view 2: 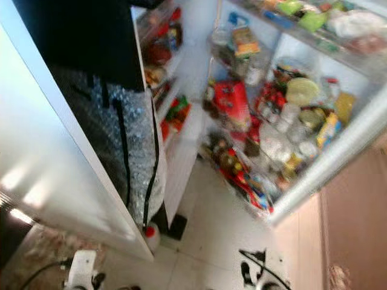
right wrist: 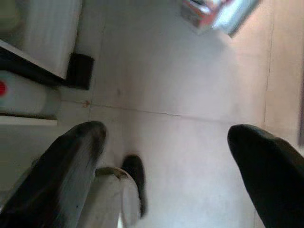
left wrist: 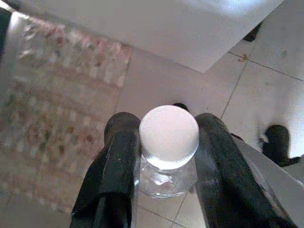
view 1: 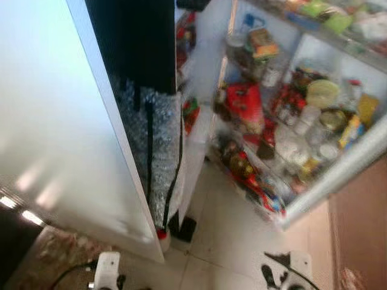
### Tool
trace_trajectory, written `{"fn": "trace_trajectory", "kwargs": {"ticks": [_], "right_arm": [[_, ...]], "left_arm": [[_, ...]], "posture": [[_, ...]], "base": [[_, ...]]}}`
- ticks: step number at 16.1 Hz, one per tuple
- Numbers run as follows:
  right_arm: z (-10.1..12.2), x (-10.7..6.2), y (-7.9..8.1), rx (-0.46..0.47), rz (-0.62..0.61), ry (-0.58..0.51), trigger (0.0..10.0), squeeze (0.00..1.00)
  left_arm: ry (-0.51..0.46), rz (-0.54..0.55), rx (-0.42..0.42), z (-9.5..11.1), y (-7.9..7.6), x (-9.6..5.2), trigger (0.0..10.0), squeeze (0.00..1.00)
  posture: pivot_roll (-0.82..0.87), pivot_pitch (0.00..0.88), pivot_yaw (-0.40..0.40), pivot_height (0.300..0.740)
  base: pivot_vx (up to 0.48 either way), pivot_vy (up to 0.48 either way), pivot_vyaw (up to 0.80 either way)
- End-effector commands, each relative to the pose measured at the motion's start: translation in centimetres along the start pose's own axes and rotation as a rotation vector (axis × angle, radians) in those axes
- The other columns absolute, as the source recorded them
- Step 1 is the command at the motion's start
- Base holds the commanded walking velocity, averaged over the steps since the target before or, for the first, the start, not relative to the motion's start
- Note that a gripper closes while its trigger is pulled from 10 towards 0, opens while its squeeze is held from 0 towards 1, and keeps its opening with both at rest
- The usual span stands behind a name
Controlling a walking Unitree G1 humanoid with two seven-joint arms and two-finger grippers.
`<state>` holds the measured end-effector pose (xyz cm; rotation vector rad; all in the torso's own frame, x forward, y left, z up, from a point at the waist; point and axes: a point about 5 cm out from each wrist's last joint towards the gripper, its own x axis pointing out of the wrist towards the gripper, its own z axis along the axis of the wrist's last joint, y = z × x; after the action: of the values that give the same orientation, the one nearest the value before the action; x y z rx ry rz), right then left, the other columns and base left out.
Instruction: Restocking fridge
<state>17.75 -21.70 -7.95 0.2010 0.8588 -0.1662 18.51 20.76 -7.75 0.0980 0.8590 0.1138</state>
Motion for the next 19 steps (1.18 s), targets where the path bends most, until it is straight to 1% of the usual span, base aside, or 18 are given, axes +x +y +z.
{"fn": "trace_trajectory", "kwargs": {"ticks": [1,2,5,7,9,11,12,13,14,15,16,17,19], "right_arm": [[-0.1,-0.1,-0.5,0.009,-0.01,-0.001,10.0,0.0],[-0.1,-0.1,-0.4,0.007,0.0,0.002,10.0,0.0],[1.3,0.2,-0.1,-0.004,0.027,-0.052,10.0,0.0],[3.0,0.4,0.4,-0.051,0.056,-0.118,10.0,0.0],[3.8,0.5,0.5,-0.04,0.056,-0.149,10.0,0.0],[4.9,0.6,0.6,-0.038,0.065,-0.198,10.0,0.0],[6.3,0.6,0.8,-0.053,0.077,-0.267,10.0,0.0],[6.7,0.5,0.8,-0.055,0.079,-0.284,10.0,0.0],[8.8,0.3,0.8,-0.065,0.079,-0.396,10.0,0.0],[10.1,0.0,0.7,-0.083,0.062,-0.477,10.0,0.0],[10.9,-0.3,0.6,-0.089,0.044,-0.522,10.0,0.0],[12.2,-0.7,0.2,-0.093,-0.002,-0.605,10.0,0.0],[14.4,-1.7,-0.9,-0.086,-0.078,-0.72,10.0,0.0]], "left_arm": [[0.034,-0.007,0.006,-1.0,-0.5,-0.2,10.0,0.0],[0.034,-0.003,0.009,-0.9,-0.4,-0.2,10.0,0.0],[0.028,0.007,0.005,-0.8,-0.3,-0.2,10.0,0.0],[0.026,0.015,0.01,-0.7,-0.2,-0.1,10.0,0.0],[0.024,0.016,0.008,-0.6,-0.2,-0.1,10.0,0.0],[0.016,0.011,-0.001,-0.5,-0.4,-0.1,10.0,0.0],[0.012,0.008,0.004,-0.4,-0.5,-0.1,10.0,0.0],[0.011,0.009,0.004,-0.4,-0.5,-0.1,10.0,0.0],[0.008,0.008,0.005,-0.3,-0.5,-0.1,10.0,0.0],[0.005,0.008,0.006,-0.2,-0.6,0.0,10.0,0.0],[0.002,0.008,0.006,-0.2,-0.6,0.0,10.0,0.0],[-0.001,0.009,0.007,-0.1,-0.6,0.0,10.0,0.0],[-0.007,0.006,0.008,0.0,-0.6,0.0,10.0,0.0]], "posture": [[-0.08,0.131,-0.024,0.74],[-0.08,0.134,-0.024,0.74],[-0.08,0.142,-0.024,0.74],[-0.09,0.151,-0.021,0.74],[-0.09,0.155,-0.019,0.74],[-0.09,0.157,-0.019,0.74],[-0.09,0.159,-0.017,0.74],[-0.09,0.159,-0.017,0.74],[-0.09,0.158,-0.017,0.74],[-0.09,0.158,-0.016,0.74],[-0.09,0.158,-0.017,0.74],[-0.1,0.158,-0.016,0.74],[-0.1,0.158,-0.014,0.74]], "base": [[0.0,-0.322,0.8],[0.0,-0.322,0.0],[0.0,-0.314,0.0],[0.0,0.0,0.79],[0.0,0.0,0.67],[0.0,0.0,0.0],[0.0,0.0,0.0],[0.0,0.0,0.0],[0.0,0.0,0.0],[0.0,0.0,0.0],[0.0,0.0,0.0],[0.0,0.0,0.0],[0.0,0.0,0.0]]}}
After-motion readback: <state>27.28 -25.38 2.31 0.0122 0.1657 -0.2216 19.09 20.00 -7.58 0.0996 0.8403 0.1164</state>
